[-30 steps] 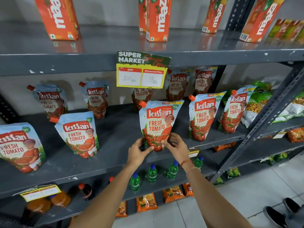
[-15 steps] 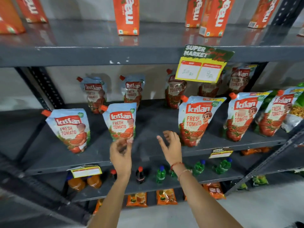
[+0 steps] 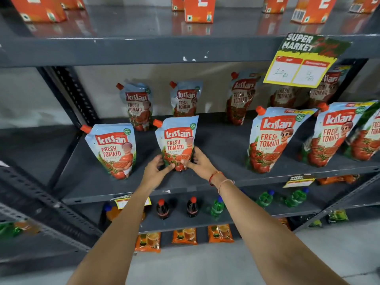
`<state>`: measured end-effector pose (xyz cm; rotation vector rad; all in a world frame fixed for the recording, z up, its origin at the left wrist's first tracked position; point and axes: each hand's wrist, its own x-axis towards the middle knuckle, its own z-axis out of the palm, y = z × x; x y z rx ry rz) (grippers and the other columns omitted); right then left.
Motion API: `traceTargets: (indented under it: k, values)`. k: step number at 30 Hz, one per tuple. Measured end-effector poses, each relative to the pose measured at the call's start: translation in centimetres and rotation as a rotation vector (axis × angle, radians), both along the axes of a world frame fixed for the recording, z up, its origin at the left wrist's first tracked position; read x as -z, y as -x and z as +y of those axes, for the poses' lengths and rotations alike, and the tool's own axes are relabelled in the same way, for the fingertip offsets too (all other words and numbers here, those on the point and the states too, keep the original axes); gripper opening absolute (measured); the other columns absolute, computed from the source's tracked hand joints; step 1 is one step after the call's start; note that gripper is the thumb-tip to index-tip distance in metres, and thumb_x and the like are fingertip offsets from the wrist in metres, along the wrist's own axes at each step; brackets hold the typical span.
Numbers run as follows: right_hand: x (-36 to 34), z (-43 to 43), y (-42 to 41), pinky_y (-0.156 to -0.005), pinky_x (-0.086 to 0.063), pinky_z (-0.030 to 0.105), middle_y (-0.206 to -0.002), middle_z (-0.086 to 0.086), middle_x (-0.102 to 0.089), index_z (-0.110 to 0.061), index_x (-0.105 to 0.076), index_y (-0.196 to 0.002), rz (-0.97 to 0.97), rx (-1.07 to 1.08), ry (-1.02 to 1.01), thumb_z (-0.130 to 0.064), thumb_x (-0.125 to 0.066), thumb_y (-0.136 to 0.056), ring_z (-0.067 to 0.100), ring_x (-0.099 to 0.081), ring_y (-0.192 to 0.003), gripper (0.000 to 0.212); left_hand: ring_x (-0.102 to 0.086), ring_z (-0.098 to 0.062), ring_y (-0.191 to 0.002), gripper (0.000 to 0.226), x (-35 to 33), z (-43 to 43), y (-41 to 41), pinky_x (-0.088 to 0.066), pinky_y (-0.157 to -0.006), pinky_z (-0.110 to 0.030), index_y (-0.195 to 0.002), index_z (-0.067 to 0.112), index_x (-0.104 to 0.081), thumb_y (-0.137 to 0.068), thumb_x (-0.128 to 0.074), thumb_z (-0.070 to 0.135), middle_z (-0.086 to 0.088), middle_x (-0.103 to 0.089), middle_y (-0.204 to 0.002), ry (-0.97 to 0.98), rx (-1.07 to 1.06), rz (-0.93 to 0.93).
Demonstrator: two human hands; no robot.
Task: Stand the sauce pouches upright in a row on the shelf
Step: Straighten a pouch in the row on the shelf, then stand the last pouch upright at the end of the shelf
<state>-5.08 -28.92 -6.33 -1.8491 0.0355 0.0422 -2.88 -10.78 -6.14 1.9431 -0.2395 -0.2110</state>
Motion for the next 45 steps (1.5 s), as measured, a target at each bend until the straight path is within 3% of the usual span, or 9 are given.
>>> traceTargets:
  k: [5,10,14,22,26,34,37,41,45]
  values:
    - [0.9,-1.3,1.7,-0.09,-0.047,0.017,-0.123,0.0,-0.059,-0.015,-0.046,-0.128,-0.04,0.079,-0.102,-0.023,-0.067,-0.085,0.015,-0.056,-0.115,0.049,-0.057,-0.023,-0.115,0.048,0.7,-1.4,1.5,-0.044,-0.102,-0.039,-0.124,0.009,-0.053,-0.083,-0.067,0.03,-0.01,-0.063,-0.123,-0.087,0.001,-0.073]
    - [1.2,-2.4,3.3,-0.085,-0.048,0.014,-0.118,-0.005,-0.061,-0.021,-0.048,-0.123,-0.034,0.103,-0.097,-0.028,-0.069,-0.083,0.01,-0.059,-0.11,0.045,-0.06,-0.023,-0.112,0.049,0.8,-2.3,2.3,-0.046,-0.101,-0.042,-0.122,0.008,-0.055,-0.081,-0.069,0.03,-0.011,-0.065,-0.121,-0.09,0.035,-0.096]
    - [1.2,-2.7,3.9,-0.09,-0.046,0.018,-0.119,-0.003,-0.061,-0.02,-0.047,-0.126,-0.028,0.113,-0.075,-0.031,-0.069,-0.083,0.011,-0.058,-0.111,0.05,-0.061,-0.024,-0.11,0.05,0.7,-2.4,2.7,-0.047,-0.1,-0.044,-0.119,0.007,-0.056,-0.078,-0.073,0.029,-0.012,-0.066,-0.118,-0.106,0.045,-0.103]
    - [1.2,-2.5,4.7,-0.083,-0.048,0.011,-0.115,-0.007,-0.06,-0.021,-0.047,-0.126,-0.049,0.148,-0.044,-0.034,-0.069,-0.082,0.004,-0.058,-0.104,0.051,-0.062,-0.023,-0.108,0.053,0.8,-2.4,3.0,-0.049,-0.098,-0.042,-0.118,0.006,-0.058,-0.074,-0.076,0.029,-0.013,-0.067,-0.116,-0.128,0.046,-0.123]
    - [1.4,-2.1,5.2,-0.078,-0.048,0.006,-0.11,-0.006,-0.059,-0.016,-0.045,-0.131,-0.105,0.27,-0.058,-0.028,-0.076,-0.076,0.003,-0.058,-0.1,0.064,-0.062,-0.022,-0.107,0.05,0.8,-2.5,3.2,-0.049,-0.097,-0.039,-0.116,0.006,-0.06,-0.075,-0.075,0.029,-0.011,-0.068,-0.115,-0.131,0.038,-0.145]
    - [2.3,-2.0,5.1,-0.089,-0.05,0.027,-0.108,0.003,-0.061,-0.011,-0.051,-0.125,-0.152,0.358,-0.005,-0.02,-0.081,-0.071,0.02,-0.061,-0.105,0.063,-0.06,-0.023,-0.112,0.046,0.5,-2.4,3.2,-0.044,-0.096,-0.031,-0.117,0.009,-0.059,-0.078,-0.073,0.029,-0.012,-0.066,-0.118,-0.115,0.067,-0.098]
    - [2.4,-2.1,5.1,-0.092,-0.051,0.031,-0.109,0.003,-0.06,-0.01,-0.05,-0.125,-0.144,0.365,-0.025,-0.016,-0.08,-0.072,0.017,-0.059,-0.105,0.062,-0.059,-0.022,-0.113,0.047,0.4,-2.4,3.5,-0.042,-0.094,-0.027,-0.118,0.009,-0.058,-0.078,-0.073,0.026,-0.012,-0.066,-0.119,-0.088,0.057,-0.078]
    - [2.1,-1.2,6.6,-0.075,-0.05,0.011,-0.107,0.002,-0.06,-0.013,-0.059,-0.11,-0.302,0.589,-0.002,-0.022,-0.079,-0.074,0.005,-0.058,-0.092,0.042,-0.058,-0.017,-0.111,0.044,-0.4,-1.3,4.4,-0.042,-0.094,-0.021,-0.121,0.007,-0.057,-0.081,-0.071,0.018,-0.009,-0.064,-0.12,0.001,-0.004,-0.068]
    - [1.3,2.8,8.1,-0.06,-0.049,0.022,-0.094,-0.003,-0.055,-0.022,-0.058,-0.095,-0.517,0.618,0.117,-0.024,-0.067,-0.085,0.002,-0.057,-0.079,0.013,-0.062,-0.006,-0.088,0.024,-0.9,3.2,5.3,-0.046,-0.078,-0.004,-0.107,0.007,-0.065,-0.084,-0.066,0.012,-0.007,-0.069,-0.105,0.176,-0.262,-0.15]
